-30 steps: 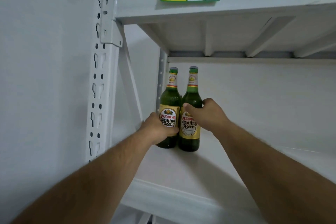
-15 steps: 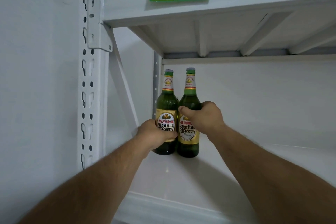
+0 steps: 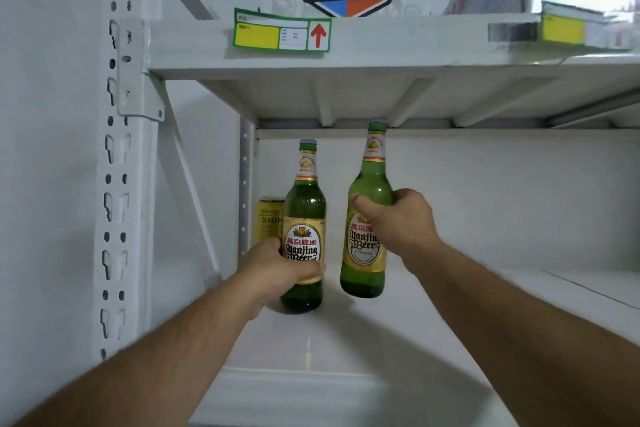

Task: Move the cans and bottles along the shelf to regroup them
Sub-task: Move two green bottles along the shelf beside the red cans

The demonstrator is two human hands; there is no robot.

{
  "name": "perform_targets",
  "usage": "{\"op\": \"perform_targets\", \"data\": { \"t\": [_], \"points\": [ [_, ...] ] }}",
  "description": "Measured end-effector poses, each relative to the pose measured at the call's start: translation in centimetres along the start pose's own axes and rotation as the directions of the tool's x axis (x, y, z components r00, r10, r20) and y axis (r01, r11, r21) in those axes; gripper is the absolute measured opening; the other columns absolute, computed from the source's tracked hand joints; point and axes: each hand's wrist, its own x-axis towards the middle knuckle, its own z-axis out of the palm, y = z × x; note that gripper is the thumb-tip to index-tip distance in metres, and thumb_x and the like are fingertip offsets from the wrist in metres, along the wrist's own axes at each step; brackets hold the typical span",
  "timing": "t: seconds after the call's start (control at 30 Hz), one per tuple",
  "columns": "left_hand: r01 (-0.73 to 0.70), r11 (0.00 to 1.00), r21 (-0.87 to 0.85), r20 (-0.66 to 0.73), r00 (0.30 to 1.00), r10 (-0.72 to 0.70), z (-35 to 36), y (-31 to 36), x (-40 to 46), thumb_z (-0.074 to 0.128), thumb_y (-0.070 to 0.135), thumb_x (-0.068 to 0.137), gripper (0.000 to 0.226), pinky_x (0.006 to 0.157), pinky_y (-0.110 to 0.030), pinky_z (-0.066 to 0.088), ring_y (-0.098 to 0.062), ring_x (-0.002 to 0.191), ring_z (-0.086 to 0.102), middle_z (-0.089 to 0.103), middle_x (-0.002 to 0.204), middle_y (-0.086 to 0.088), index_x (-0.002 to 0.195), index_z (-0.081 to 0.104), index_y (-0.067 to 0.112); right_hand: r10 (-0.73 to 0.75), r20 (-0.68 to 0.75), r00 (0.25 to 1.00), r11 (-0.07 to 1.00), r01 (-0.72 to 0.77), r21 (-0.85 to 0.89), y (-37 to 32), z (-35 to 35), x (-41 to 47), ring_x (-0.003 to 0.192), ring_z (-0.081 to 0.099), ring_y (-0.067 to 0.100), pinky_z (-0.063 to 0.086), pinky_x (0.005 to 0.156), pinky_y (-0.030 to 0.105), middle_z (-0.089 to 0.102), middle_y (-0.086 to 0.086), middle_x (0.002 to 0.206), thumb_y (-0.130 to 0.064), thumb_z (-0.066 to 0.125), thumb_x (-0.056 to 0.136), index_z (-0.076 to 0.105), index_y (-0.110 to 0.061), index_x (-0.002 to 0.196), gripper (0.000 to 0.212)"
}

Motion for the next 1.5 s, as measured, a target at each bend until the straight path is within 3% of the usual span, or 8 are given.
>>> {"op": "perform_targets", "data": {
  "t": [0.2,0.37,0.77,1.0,1.17,1.37,1.5],
  "points": [
    [-0.051,0.998,-0.038,0.124,0.991,0.056,4.9,3.0,-2.1,0.094,0.028,0.072,0.056,0.092,-0.036,0.054,-0.021,0.109,0.064,0.07,0.111,0.003,0.118,0.062,0.025,-0.002,-0.133,0.991,1.0,-0.001,-0.024,0.0,-7.4,-1.5,0.077,0.074,0.022,0.062,0.076,0.044,0.073,0.002,0.091,-0.048,0.082,0.072,0.064,-0.015,0.097,0.046],
    [-0.085,0.996,-0.029,0.179,0.98,0.089,10.3,5.5,-4.6,0.096,0.032,0.068,0.064,0.099,-0.043,0.056,-0.025,0.111,0.066,0.073,0.117,-0.001,0.123,0.064,0.023,0.017,-0.231,0.973,0.998,-0.03,-0.052,0.6,-13.6,-3.3,0.079,0.073,0.021,0.062,0.077,0.043,0.073,0.002,0.093,-0.051,0.082,0.071,0.063,-0.015,0.102,0.05],
    [-0.167,0.983,-0.073,0.327,0.927,0.182,24.3,14.0,-12.3,0.095,0.027,0.07,0.049,0.095,-0.039,0.056,-0.023,0.104,0.068,0.074,0.107,0.002,0.11,0.066,0.026,0.013,-0.384,0.923,0.987,-0.074,-0.146,2.1,-31.7,-7.0,0.075,0.073,0.018,0.062,0.073,0.043,0.073,-0.001,0.085,-0.053,0.081,0.068,0.065,-0.019,0.095,0.046],
    [-0.173,0.975,-0.138,0.382,0.899,0.213,32.6,18.8,-16.7,0.094,0.026,0.071,0.052,0.092,-0.036,0.054,-0.02,0.103,0.068,0.073,0.108,0.003,0.114,0.065,0.025,-0.019,-0.446,0.895,0.974,-0.083,-0.209,2.8,-41.5,-8.5,0.07,0.074,0.016,0.063,0.071,0.042,0.074,-0.004,0.08,-0.064,0.075,0.052,0.069,-0.023,0.089,0.055],
    [-0.179,0.97,-0.166,0.427,0.873,0.234,38.2,21.6,-18.6,0.094,0.026,0.072,0.045,0.083,-0.033,0.051,-0.013,0.093,0.067,0.074,0.102,0.005,0.107,0.065,0.027,-0.038,-0.464,0.885,0.964,-0.09,-0.251,4.1,-46.9,-8.7,0.069,0.073,0.017,0.063,0.07,0.044,0.073,-0.004,0.076,-0.057,0.079,0.066,0.067,-0.025,0.081,0.038],
    [-0.208,0.963,-0.17,0.441,0.858,0.263,44.5,24.2,-18.5,0.094,0.027,0.072,0.043,0.092,-0.038,0.056,-0.02,0.1,0.07,0.075,0.105,0.002,0.105,0.066,0.027,-0.062,-0.495,0.867,0.957,-0.089,-0.275,6.2,-52.4,-7.3,0.072,0.073,0.017,0.063,0.071,0.042,0.074,-0.004,0.081,-0.055,0.079,0.07,0.07,-0.023,0.09,0.04],
    [-0.228,0.956,-0.182,0.44,0.851,0.287,48.6,25.1,-17.3,0.094,0.028,0.072,0.047,0.087,-0.034,0.053,-0.019,0.101,0.068,0.074,0.107,0.003,0.111,0.067,0.025,-0.1,-0.521,0.848,0.947,-0.08,-0.311,8.3,-55.7,-5.6,0.072,0.072,0.018,0.062,0.073,0.044,0.073,-0.004,0.078,-0.052,0.078,0.071,0.068,-0.026,0.083,0.031]
  ]
}}
